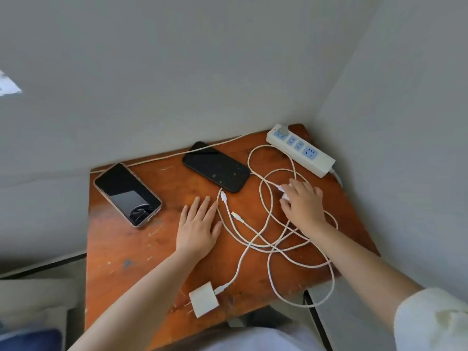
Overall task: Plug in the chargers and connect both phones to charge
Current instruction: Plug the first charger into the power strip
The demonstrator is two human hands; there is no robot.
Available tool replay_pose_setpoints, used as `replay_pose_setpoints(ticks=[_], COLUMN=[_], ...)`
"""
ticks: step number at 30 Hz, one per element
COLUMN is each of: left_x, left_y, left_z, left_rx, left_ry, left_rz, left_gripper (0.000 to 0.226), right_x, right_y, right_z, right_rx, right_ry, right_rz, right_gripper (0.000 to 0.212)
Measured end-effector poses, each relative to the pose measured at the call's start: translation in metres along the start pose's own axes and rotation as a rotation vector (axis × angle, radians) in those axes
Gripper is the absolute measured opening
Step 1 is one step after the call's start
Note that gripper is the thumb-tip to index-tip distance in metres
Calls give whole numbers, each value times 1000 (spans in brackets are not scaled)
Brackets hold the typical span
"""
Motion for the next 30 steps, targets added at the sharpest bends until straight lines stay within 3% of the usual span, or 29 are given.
replay_pose_setpoints(ticks=[10, 15, 19, 25, 27, 30], left_x=[37, 66, 78, 76, 76, 76], left_y=[-35, -55, -57, -58, -58, -58], left_z=[34, 41, 38, 38, 38, 38], left_rx=[-57, -11, 5, 22, 20, 30], left_ry=[-189, -127, -28, -8, -8, 0], left_rz=[43, 86, 126, 134, 130, 118], left_gripper=[48, 49, 51, 52, 52, 53], right_x=[22, 34, 35, 29, 30, 38], right_y=[-6, 0, -12, -23, -25, -39], right_z=[1, 7, 16, 13, 21, 47], right_rx=[-30, -48, 12, -27, 88, 478], right_ry=[29, 119, 84, 122, 102, 26], right_rz=[268, 305, 322, 379, 384, 334], right_gripper=[36, 39, 50, 34, 31, 35])
Point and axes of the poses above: each hand's wrist, its own x-axis towards the middle knuckle, its own z-axis out of the back of the hand, y = z × x, the point moved 8 cm from there along x, towards the middle knuckle, and after that the axes turned 10 degrees about y, right-handed, at the moved point
